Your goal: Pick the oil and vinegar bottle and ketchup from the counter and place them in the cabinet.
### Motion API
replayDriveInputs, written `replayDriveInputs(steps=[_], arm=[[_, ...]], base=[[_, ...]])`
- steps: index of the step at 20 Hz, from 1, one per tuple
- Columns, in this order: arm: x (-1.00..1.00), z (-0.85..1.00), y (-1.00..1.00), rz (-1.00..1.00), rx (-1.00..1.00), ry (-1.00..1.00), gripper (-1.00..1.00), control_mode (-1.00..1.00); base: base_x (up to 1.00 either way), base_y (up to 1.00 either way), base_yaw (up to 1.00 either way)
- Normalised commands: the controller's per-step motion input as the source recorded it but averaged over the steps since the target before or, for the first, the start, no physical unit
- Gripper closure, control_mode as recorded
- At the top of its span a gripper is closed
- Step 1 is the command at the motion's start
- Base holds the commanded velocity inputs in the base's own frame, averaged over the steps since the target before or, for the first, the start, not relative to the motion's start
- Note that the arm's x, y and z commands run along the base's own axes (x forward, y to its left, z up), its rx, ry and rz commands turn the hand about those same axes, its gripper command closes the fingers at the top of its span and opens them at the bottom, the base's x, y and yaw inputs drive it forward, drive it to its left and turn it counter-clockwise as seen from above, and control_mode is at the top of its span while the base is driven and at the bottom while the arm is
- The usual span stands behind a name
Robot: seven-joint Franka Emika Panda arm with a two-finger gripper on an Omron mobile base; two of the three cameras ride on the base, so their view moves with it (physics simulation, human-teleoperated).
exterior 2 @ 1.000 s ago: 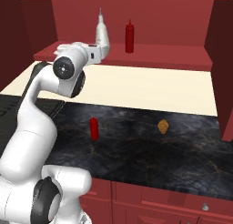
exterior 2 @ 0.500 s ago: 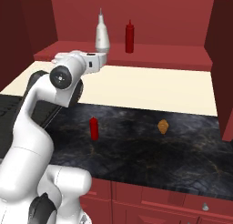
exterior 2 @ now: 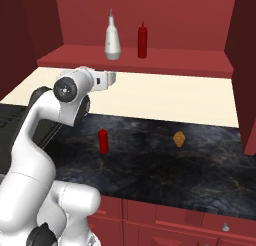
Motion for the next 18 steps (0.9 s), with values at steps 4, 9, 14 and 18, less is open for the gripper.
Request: replayDriveInputs(steps=[4, 9, 14, 18], arm=[[0.00, -0.51, 0.04, 0.05, 0.00, 0.12, -1.00, -1.00], [0.00, -0.61, 0.00, 0.06, 0.00, 0.14, -1.00, -1.00], [0.00, -0.64, 0.00, 0.07, 0.00, 0.13, -1.00, -1.00], [0.00, -0.53, 0.00, 0.11, 0.00, 0.11, -1.00, -1.00]], base=[[0.00, 0.00, 0.00], [0.00, 0.00, 0.00], [0.00, 0.00, 0.00], [0.00, 0.00, 0.00]])
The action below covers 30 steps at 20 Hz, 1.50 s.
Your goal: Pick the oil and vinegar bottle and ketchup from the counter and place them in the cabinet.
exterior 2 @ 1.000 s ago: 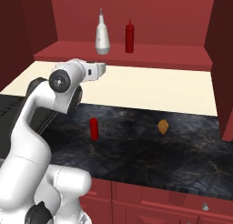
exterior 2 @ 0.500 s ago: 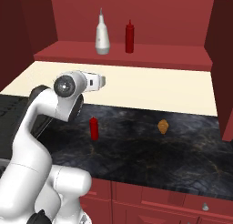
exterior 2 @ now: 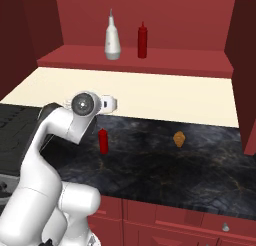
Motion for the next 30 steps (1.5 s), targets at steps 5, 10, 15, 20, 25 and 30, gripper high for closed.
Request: replayDriveInputs(steps=[5, 10, 15, 20, 25, 30], arm=[[0.00, -0.39, 0.00, 0.12, 0.00, 0.08, -1.00, -1.00], [0.00, -0.28, -0.10, 0.13, 0.00, 0.05, -1.00, -1.00], [0.01, -0.20, -0.15, 0.13, 0.00, 0.03, -1.00, -1.00], [0.00, -0.29, -0.08, 0.06, -0.02, 0.05, -1.00, -1.00], [0.00, -0.40, 0.00, 0.01, -0.12, 0.09, -1.00, -1.00], [0.00, -0.32, 0.00, 0.00, -0.13, 0.09, -1.00, -1.00]], base=[[0.00, 0.00, 0.00], [0.00, 0.00, 0.00], [0.00, 0.00, 0.00], [0.00, 0.00, 0.00], [0.00, 0.00, 0.00], [0.00, 0.00, 0.00]])
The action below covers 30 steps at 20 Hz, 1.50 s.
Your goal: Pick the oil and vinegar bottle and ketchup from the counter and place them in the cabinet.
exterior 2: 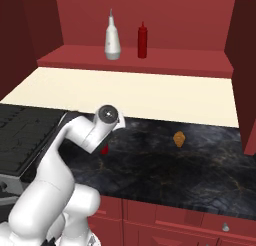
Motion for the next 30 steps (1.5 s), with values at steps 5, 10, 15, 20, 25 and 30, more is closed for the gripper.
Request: replayDriveInputs(steps=[5, 10, 15, 20, 25, 30], arm=[[0.02, -0.36, 0.00, 0.00, -0.07, 0.11, -1.00, -1.00], [0.03, -0.38, 0.00, 0.00, -0.03, 0.12, -1.00, -1.00], [0.06, -0.15, 0.10, 0.00, 0.00, 0.09, -1.00, -1.00], [0.08, -0.12, 0.18, -0.01, 0.00, 0.09, -1.00, -1.00], [0.07, -0.15, 0.13, -0.02, 0.00, 0.09, -1.00, -1.00], [0.07, -0.19, 0.06, 0.00, -0.02, 0.02, -1.00, -1.00]], base=[[0.00, 0.00, 0.00], [0.00, 0.00, 0.00], [0.00, 0.00, 0.00], [0.00, 0.00, 0.00], [0.00, 0.00, 0.00], [0.00, 0.00, 0.00]])
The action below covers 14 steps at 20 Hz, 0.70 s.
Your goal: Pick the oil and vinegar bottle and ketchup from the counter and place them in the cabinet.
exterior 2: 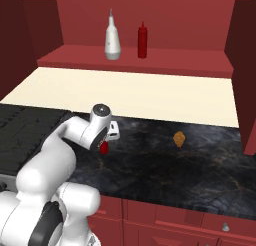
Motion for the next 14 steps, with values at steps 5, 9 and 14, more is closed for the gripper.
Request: replayDriveInputs(steps=[5, 9, 14], arm=[[0.06, -0.14, 0.01, 0.00, -0.03, 0.00, -1.00, -1.00], [0.08, -0.11, 0.01, 0.00, -0.02, 0.00, -1.00, -1.00], [0.05, -0.09, 0.09, 0.00, -0.04, 0.00, -1.00, -1.00]], base=[[0.00, 0.00, 0.00], [0.00, 0.00, 0.00], [0.00, 0.00, 0.00]])
